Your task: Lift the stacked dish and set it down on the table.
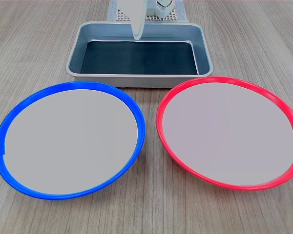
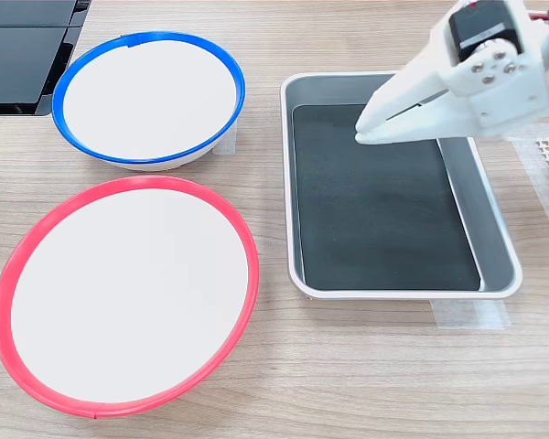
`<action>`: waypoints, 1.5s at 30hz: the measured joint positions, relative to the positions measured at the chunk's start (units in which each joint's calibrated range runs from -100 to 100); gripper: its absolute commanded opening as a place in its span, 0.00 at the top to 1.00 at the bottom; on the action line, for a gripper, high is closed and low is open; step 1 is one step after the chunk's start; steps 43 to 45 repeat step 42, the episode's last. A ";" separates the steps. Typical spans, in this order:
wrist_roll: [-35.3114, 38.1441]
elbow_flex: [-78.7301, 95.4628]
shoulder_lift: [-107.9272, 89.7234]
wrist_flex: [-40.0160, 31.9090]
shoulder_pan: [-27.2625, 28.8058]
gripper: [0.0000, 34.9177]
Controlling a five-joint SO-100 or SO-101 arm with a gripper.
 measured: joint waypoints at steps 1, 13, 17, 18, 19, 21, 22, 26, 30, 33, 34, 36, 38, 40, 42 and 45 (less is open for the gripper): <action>0.00 0.00 -1.11 1.06 0.97 1.00; 0.00 0.09 -0.68 3.10 0.88 0.99; 0.00 0.09 -0.85 3.10 0.88 0.99; 0.00 0.09 -0.85 3.10 0.88 0.99; 0.00 0.09 -0.85 3.10 0.88 0.99; 0.00 0.09 -0.85 3.10 0.88 0.99; 0.00 0.09 -0.85 3.10 0.88 0.99; 0.00 0.09 -0.85 3.10 0.88 0.99; 0.00 0.09 -0.85 3.10 0.88 0.99; 0.00 0.09 -0.85 3.10 0.88 0.99; 0.00 0.09 -0.85 3.10 0.88 0.99; 0.00 0.09 -0.85 3.10 0.88 0.99; 0.00 0.09 -0.85 3.10 0.88 0.99; 0.00 0.09 -0.85 3.10 0.88 0.99; 0.00 0.09 -0.85 3.10 0.88 0.99; 0.00 0.09 -0.85 3.10 0.88 0.99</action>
